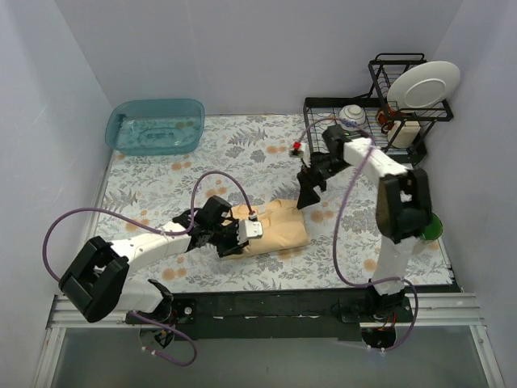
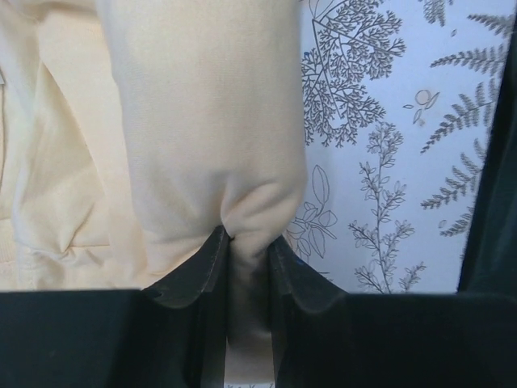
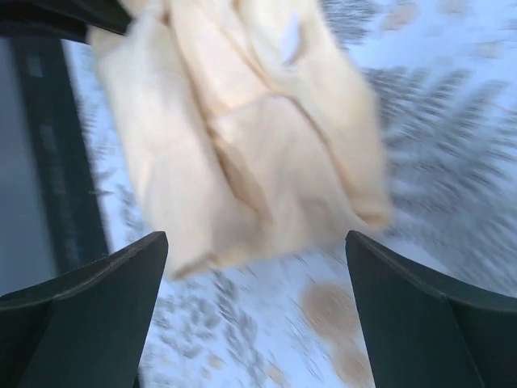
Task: Roll the t-shirts
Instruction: Roll the T-shirt to the center of the board.
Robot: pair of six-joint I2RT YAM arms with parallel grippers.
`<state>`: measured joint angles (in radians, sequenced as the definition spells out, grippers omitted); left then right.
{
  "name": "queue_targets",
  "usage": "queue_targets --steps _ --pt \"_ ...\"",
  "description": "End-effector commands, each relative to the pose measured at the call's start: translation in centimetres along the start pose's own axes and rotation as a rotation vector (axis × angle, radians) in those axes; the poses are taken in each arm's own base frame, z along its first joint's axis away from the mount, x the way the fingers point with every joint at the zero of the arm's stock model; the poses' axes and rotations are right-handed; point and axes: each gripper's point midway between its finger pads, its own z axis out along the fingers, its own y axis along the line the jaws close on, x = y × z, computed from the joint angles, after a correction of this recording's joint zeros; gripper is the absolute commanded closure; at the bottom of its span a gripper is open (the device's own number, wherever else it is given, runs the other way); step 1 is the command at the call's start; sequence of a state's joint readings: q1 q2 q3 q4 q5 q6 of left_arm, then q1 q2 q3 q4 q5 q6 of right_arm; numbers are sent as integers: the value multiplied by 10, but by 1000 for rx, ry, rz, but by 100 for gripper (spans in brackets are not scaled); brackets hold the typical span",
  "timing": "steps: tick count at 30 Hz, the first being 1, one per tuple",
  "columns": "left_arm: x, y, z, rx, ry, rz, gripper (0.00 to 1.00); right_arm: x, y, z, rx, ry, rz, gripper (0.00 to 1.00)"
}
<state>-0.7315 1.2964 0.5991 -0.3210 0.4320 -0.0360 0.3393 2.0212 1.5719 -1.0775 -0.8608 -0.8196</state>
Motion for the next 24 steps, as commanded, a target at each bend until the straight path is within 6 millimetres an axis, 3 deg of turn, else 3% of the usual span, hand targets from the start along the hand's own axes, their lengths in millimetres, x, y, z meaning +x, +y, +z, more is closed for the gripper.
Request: queue_targets --steps 1,2,3,4,5,7,10,14,18,24 --pt "20 -53 -11 305 38 -250 100 -6 -14 -30 337 -33 -383 1" --pt "18 -52 -12 315 29 -267 100 -10 4 -41 405 -48 -506 1" --pt "9 -48 -14 328 -6 -277 100 -7 11 -37 431 -51 -576 1" --pt "10 -51 -16 354 0 -292 100 12 22 -9 409 -27 -646 2" --pt "12 -52 -15 376 11 -306 100 8 34 -12 463 -30 -743 1" --pt "7 -55 -19 431 4 -329 100 20 60 17 437 -6 -917 1" --pt "7 -55 -19 485 0 -349 100 25 78 41 438 24 -1064 1" --pt "5 -48 -19 504 -14 -405 100 29 93 62 384 36 -1125 2" --pt "5 -44 -21 513 -20 -428 100 36 96 74 343 60 -1140 1" --pt "8 -41 -22 545 -19 -466 100 60 92 89 280 106 -1179 18"
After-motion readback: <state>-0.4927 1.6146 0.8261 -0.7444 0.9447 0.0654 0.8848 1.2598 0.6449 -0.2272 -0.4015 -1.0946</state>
